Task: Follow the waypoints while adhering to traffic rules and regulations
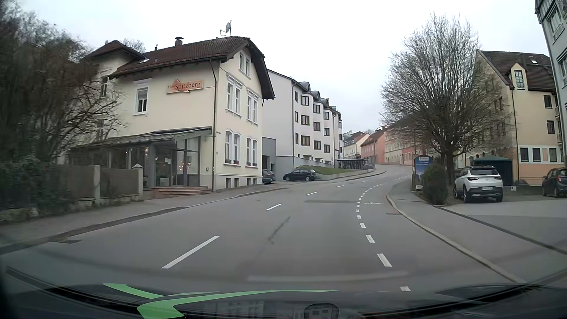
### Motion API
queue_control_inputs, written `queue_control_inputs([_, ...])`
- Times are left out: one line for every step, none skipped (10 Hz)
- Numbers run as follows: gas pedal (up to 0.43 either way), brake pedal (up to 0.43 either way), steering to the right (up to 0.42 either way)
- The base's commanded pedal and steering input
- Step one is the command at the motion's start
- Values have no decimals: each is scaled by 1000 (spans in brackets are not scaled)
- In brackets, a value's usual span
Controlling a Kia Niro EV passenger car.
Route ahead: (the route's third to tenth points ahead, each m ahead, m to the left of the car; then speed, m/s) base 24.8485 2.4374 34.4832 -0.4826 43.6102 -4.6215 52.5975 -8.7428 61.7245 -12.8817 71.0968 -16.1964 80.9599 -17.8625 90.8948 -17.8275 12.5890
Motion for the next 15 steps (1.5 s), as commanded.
queue_control_inputs([177, 0, 44])
queue_control_inputs([177, 0, 43])
queue_control_inputs([177, 0, 43])
queue_control_inputs([177, 0, 43])
queue_control_inputs([177, 0, 45])
queue_control_inputs([177, 0, 49])
queue_control_inputs([169, 0, 52])
queue_control_inputs([169, 0, 54])
queue_control_inputs([169, 0, 60])
queue_control_inputs([157, 0, 63])
queue_control_inputs([157, 0, 63])
queue_control_inputs([157, 0, 63])
queue_control_inputs([157, 0, 64])
queue_control_inputs([157, 0, 65])
queue_control_inputs([169, 0, 68])
